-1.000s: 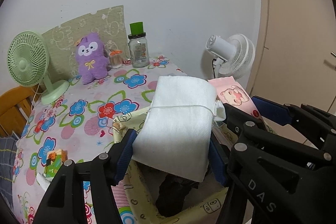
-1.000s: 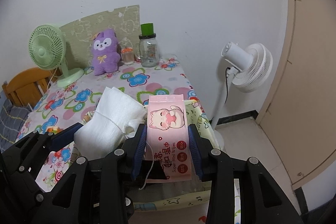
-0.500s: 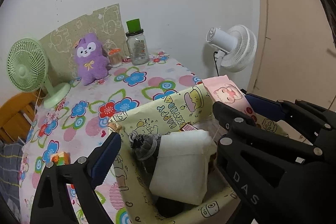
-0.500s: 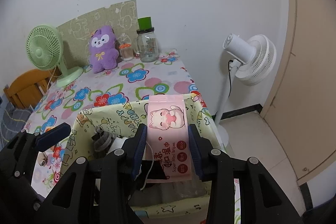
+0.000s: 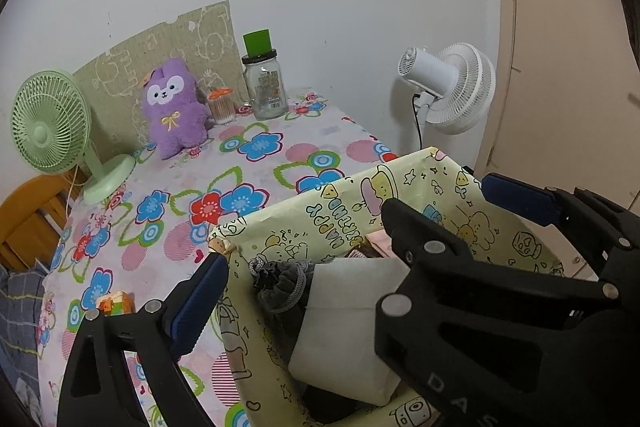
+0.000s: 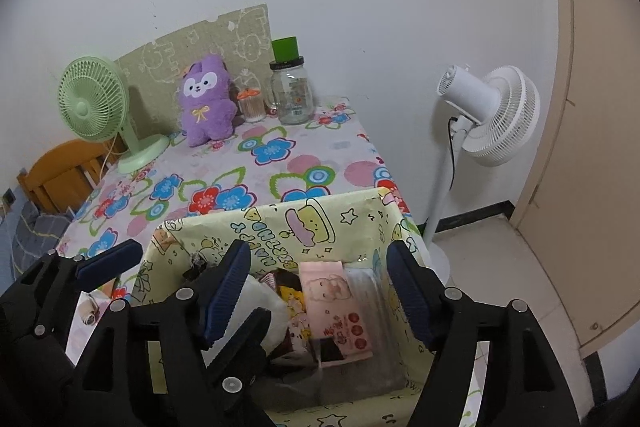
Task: Organize soft objects
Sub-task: 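Withdraw both open grippers up out of the box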
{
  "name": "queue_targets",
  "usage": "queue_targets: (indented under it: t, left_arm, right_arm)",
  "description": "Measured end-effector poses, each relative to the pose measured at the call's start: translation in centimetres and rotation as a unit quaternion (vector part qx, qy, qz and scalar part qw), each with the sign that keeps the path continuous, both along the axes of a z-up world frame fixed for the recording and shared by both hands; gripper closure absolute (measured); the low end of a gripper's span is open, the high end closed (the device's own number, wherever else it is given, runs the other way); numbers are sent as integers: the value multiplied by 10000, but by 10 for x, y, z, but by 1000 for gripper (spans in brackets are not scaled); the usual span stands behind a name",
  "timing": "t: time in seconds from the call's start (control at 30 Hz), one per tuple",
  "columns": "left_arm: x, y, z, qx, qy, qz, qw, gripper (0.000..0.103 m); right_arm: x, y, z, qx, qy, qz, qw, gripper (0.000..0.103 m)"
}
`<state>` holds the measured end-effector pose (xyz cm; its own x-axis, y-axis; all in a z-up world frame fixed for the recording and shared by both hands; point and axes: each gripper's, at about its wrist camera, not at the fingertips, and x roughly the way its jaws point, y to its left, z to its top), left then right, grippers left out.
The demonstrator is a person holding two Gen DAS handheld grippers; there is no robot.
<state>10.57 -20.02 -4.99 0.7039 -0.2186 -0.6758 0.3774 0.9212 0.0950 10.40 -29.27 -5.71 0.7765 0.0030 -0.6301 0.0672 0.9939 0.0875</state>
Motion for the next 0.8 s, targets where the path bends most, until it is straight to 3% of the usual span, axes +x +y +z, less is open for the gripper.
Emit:
queue_targets:
  t: [0.17,0.8]
  left_arm:
    - [0,2,0,-56,17,12,10000,5]
    - [-24,35,19,-331,-207,79,9992,5]
  right_arm:
    - [-1,1,2,-28,-21,-46,10000,18]
    - [-25,32,24,-208,-219,-111,9995,14]
